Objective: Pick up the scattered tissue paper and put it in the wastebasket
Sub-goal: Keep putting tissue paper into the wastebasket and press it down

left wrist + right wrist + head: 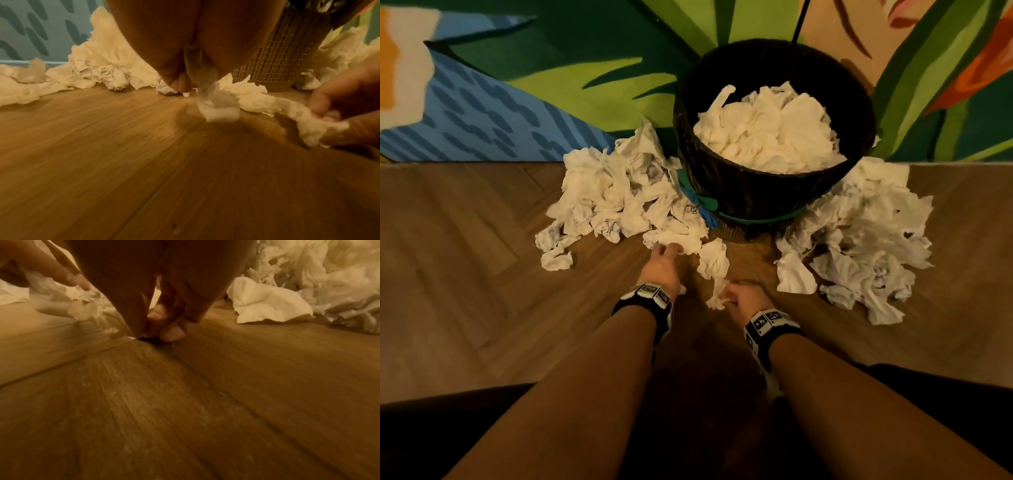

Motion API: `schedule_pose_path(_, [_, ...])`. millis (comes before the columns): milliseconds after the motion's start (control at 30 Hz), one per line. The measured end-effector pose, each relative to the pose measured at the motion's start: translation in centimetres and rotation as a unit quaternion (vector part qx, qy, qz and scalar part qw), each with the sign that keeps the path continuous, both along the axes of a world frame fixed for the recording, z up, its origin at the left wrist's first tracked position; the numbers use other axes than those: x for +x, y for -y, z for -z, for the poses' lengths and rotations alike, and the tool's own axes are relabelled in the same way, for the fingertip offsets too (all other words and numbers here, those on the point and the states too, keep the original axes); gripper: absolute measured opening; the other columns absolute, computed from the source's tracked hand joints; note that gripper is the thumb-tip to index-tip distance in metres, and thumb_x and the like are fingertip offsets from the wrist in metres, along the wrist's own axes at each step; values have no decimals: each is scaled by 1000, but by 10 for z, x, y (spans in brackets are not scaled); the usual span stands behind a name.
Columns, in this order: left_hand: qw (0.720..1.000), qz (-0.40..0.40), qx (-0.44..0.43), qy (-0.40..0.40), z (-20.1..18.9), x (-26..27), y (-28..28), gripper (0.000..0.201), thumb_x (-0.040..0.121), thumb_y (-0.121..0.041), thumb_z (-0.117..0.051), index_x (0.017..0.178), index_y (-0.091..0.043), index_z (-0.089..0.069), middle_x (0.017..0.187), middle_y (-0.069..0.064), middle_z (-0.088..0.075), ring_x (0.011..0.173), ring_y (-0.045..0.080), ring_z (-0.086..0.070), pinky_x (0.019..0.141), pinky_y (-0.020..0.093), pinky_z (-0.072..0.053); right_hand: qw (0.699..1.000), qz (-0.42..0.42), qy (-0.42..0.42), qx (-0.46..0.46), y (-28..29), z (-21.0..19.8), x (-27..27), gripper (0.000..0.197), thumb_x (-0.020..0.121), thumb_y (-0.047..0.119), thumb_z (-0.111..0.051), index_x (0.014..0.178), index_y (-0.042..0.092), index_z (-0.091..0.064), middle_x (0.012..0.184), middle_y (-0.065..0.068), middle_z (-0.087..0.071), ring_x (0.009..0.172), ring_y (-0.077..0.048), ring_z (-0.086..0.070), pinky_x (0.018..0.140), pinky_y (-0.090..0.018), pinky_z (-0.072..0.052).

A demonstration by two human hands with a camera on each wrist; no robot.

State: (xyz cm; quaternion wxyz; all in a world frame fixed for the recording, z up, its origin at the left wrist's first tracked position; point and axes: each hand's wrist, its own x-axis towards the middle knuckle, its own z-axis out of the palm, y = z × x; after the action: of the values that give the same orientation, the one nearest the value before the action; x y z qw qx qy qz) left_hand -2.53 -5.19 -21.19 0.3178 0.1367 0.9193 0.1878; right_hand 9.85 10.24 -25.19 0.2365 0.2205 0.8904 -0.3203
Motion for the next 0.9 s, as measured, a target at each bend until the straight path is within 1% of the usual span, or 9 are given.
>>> schedule_pose_path(133, [996, 88, -18, 24, 2, -6, -4, 120, 73, 16, -67, 153, -46, -1, 160, -20, 17, 136, 25, -42, 94, 42, -55, 992, 116, -9, -57, -2, 0, 6, 17, 95, 28, -54, 109, 26, -63, 108, -1, -64, 84, -14, -58, 78, -28, -45])
schedule_pose_path(233, [990, 100, -73, 73, 8, -3, -8, 136, 69, 12, -74, 148, -49, 18, 162, -12, 19, 136, 33, -43, 97, 50, -52, 970, 230, -22, -74, -9, -2, 0, 32, 97, 36, -43, 90, 15, -65, 101, -8, -66, 91, -28, -58, 79, -31, -43])
schedule_pose_path(300, [989, 86, -102, 70, 13, 3, -11, 131, 71, 8, -76, 152, -44, 14, 164, -2, 10, 139, 37, -38, 102, 51, -48, 971, 232, -38, -34, -14, -4, -4, 38, 96, 41, -44, 72, 15, -59, 78, -6, -59, 79, -26, -56, 67, -27, -38])
schedule_pose_path(367, [987, 99, -114, 51, 15, 7, -13, 123, 71, 1, -82, 156, -35, -1, 163, 4, 3, 138, 38, -39, 103, 49, -47, 975, 210, -75, 6, -17, -2, -7, 38, 95, 40, -50, 73, 12, -64, 80, -4, -55, 86, -23, -56, 72, -25, -38])
schedule_pose_path(500, [983, 120, -128, 57, 18, 13, -12, 104, 69, -8, -87, 152, -27, -27, 160, 7, -10, 134, 37, -43, 105, 48, -46, 990, 32, -128, 53, -11, 5, -12, 33, 89, 47, -58, 85, 20, -75, 143, 11, -38, 126, -21, -32, 103, -31, -33])
schedule_pose_path(600, [987, 97, -113, 54, 23, 19, -8, 80, 80, -9, -78, 147, -25, -37, 155, 12, -27, 133, 37, -44, 108, 46, -43, 990, -113, -56, 64, -2, 13, -17, 36, 90, 51, -56, 102, 22, -75, 161, 15, -14, 144, -19, -13, 116, -37, -26])
schedule_pose_path(733, [991, 77, -105, 43, 28, 23, 2, 57, 88, -16, -69, 140, -17, -46, 156, 11, -25, 134, 33, -44, 108, 41, -43, 998, -37, -7, 45, 3, 16, -19, 58, 90, 31, -66, 144, 20, -46, 154, 0, -33, 140, -21, -33, 113, -34, -35])
schedule_pose_path(800, [995, 41, -89, 36, 29, 23, 7, 53, 90, -24, -65, 138, -13, -46, 152, 15, -34, 130, 33, -47, 105, 40, -45, 996, -52, -4, 75, -1, 10, -18, 46, 90, 24, -66, 135, 19, -55, 142, -3, -50, 132, -24, -45, 106, -33, -41])
schedule_pose_path(900, [996, -44, -69, 46, 25, 21, 14, 37, 84, -27, -72, 117, -19, -56, 122, 11, -58, 107, 29, -60, 87, 39, -55, 997, -14, -4, 71, -10, 2, -10, 27, 88, 16, -65, 113, 26, -61, 116, -6, -63, 106, -26, -61, 86, -30, -51])
